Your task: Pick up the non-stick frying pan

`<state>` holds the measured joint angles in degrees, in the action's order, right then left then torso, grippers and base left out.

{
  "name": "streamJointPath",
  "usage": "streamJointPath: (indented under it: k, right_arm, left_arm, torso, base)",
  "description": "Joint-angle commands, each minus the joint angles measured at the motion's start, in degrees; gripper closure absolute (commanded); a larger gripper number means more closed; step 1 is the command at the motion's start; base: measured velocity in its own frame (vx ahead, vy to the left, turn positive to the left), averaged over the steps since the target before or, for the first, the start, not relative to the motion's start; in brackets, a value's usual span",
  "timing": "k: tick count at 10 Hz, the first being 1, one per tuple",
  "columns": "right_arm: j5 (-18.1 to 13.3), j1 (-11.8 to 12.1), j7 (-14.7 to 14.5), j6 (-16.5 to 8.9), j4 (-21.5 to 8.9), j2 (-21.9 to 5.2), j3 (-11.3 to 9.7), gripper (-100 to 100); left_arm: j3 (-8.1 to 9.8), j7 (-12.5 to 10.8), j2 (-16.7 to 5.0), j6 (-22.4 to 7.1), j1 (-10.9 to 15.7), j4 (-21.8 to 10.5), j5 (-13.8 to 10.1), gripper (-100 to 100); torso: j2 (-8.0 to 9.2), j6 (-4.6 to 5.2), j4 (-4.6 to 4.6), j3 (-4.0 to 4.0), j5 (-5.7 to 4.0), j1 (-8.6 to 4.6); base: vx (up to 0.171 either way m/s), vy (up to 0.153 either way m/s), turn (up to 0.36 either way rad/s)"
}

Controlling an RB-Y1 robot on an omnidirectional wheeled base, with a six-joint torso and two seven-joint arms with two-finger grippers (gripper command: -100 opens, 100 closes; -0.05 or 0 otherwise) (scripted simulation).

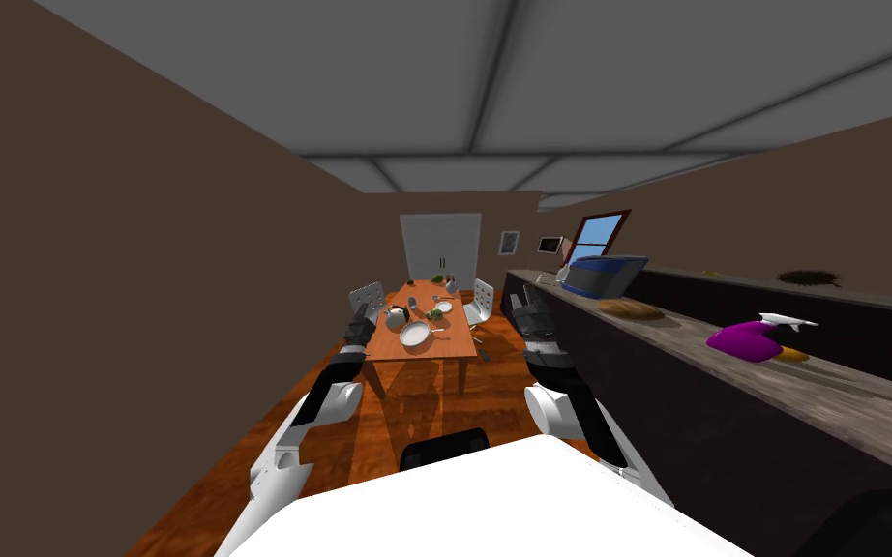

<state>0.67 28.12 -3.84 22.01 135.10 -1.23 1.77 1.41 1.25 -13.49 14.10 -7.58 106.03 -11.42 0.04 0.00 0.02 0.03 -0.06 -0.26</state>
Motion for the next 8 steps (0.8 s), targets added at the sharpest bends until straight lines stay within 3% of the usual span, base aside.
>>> streamJointPath:
  k: [1, 2, 3, 5, 8]
  right_arm:
    - [0.0, 0.0, 0.0, 0.0, 0.0, 0.0, 0.0, 0]
    - [0.0, 0.0, 0.0, 0.0, 0.0, 0.0, 0.0, 0]
    - [0.0, 0.0, 0.0, 0.0, 0.0, 0.0, 0.0, 0]
    - [0.0, 0.0, 0.0, 0.0, 0.0, 0.0, 0.0, 0]
    - [0.0, 0.0, 0.0, 0.0, 0.0, 0.0, 0.0, 0]
  left_arm:
    - [0.26, -0.3, -0.4, -0.9, 1.5, -2.9, -0.3, -100]
    - [0.26, -0.3, -0.4, -0.9, 1.5, -3.5, -0.3, -100]
    - [0.57, -0.8, -0.9, -2.7, 3.7, -5.4, -0.8, -100]
    - [0.57, -0.8, -0.9, -2.7, 3.7, -7.1, -0.8, -100]
    - [1.21, -1.7, -1.8, -6.3, 8.0, -12.3, -1.7, -100]
  torso:
    - [0.0, 0.0, 0.0, 0.0, 0.0, 0.0]
    - [0.0, 0.01, 0.0, 0.0, 0.0, 0.02]
    - [-0.02, 0.02, 0.0, -0.01, 0.02, 0.11]
    - [-0.04, 0.01, -0.01, -0.02, 0.01, 0.06]
    - [-0.03, 0.01, -0.01, -0.02, 0.01, 0.06]
  base:
    - [-0.027, -0.059, 0.061]
    - [-0.018, -0.027, -0.006]
    - [-0.022, -0.044, 0.081]
    - [-0.014, -0.037, 0.038]
    - [-0.022, -0.051, 0.08]
